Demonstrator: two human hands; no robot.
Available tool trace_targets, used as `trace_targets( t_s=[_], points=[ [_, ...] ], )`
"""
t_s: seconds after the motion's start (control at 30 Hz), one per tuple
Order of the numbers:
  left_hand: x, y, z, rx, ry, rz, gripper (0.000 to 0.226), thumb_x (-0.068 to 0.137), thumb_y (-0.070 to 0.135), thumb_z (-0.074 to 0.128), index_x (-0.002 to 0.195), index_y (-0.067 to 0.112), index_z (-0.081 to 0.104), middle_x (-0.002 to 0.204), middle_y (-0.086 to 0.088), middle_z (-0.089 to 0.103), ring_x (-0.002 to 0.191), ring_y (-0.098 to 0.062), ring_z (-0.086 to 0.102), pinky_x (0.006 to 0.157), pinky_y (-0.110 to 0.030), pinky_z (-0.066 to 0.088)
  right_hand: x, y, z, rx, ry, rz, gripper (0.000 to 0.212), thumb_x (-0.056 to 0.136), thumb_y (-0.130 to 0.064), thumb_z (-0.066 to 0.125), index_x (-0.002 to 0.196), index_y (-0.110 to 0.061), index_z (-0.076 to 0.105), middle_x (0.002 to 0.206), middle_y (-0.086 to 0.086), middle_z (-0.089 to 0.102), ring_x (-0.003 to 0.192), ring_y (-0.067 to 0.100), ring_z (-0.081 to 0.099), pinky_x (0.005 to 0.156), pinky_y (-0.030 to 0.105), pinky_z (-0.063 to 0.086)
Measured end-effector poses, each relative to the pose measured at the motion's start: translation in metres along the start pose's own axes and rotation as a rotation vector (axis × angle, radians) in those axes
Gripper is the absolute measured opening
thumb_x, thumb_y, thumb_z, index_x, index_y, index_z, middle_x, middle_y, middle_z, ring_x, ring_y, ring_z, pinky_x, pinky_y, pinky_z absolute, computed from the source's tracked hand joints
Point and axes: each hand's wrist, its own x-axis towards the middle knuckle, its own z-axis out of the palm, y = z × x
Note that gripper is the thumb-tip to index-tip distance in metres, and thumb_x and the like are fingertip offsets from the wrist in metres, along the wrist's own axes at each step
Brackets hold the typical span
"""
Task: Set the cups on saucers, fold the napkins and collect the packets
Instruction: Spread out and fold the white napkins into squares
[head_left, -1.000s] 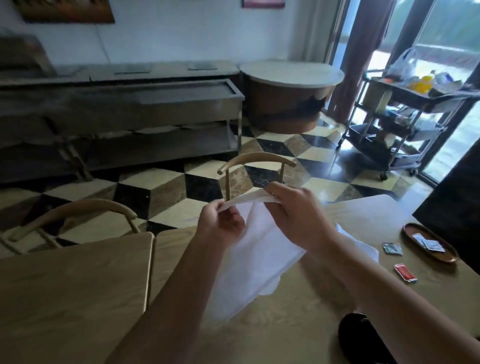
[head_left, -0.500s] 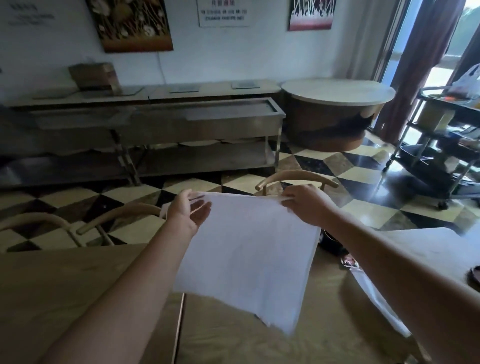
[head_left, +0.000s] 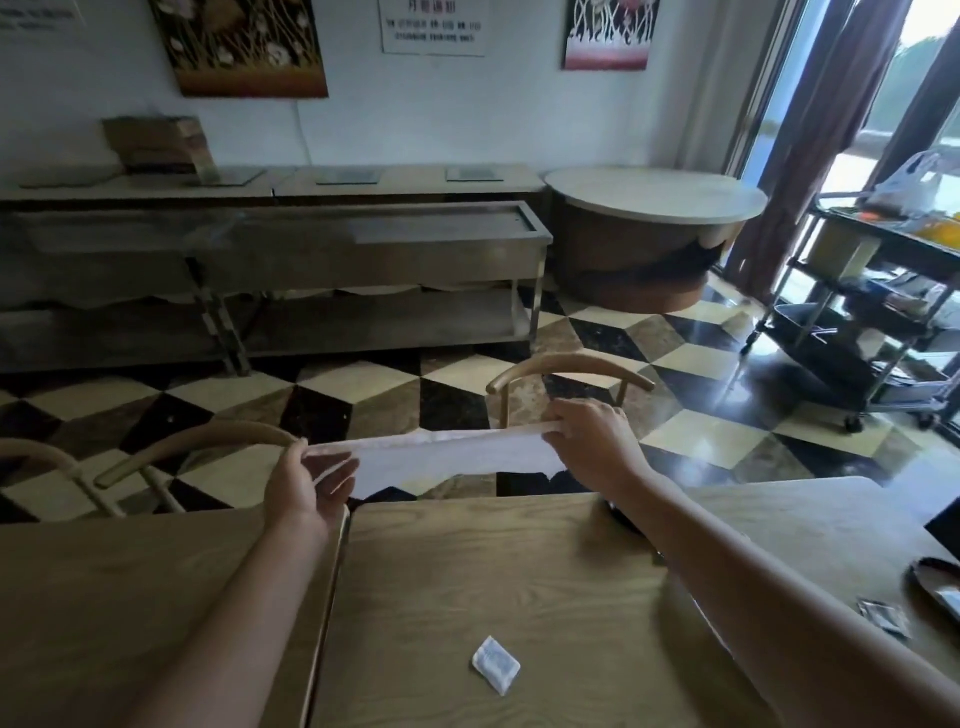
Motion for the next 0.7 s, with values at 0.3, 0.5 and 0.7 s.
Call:
trace_targets(
  t_s=[0.3,0.5,0.7],
  points=[
    [-0.012,-0.13,-0.088,0.18,0.043,-0.396,0.022,0.095,0.026,0.056,0.08,0.01,0.061,0.053,-0.007,0.066,0.057,-0.024,0.061,0.054,-0.029,0.045,-0.109,0.046,0.091,-0.181,-0.135,0.351,0.018,0.087,-0.029,0.06,0.088,-0.031,0.078,0.092,-0.001,0.075,0.094,0.026,0.067,0.079,0.036,0.039],
    [-0.028,-0.188,-0.14,0.345,0.151,-0.504,0.017,0.096,0.022,0.057,0.092,0.005,0.058,0.063,-0.016,0.062,0.049,-0.026,0.06,0.038,-0.022,0.045,-0.187,0.057,0.152,0.466,-0.18,0.912,0.026,0.081,-0.031,0.063,0.079,-0.008,0.076,0.072,0.003,0.074,0.073,0.026,0.067,0.069,0.037,0.052],
    [-0.065,-0.214,-0.185,0.479,0.17,-0.558,0.017,0.094,0.012,0.061,0.104,-0.001,0.057,0.049,-0.017,0.06,0.032,-0.021,0.057,0.035,-0.022,0.044,-0.267,0.057,0.193,0.971,0.003,1.51,0.008,0.086,0.002,0.07,0.093,0.004,0.069,0.072,0.018,0.061,0.058,0.023,0.054,0.049,0.024,0.052]
  ],
)
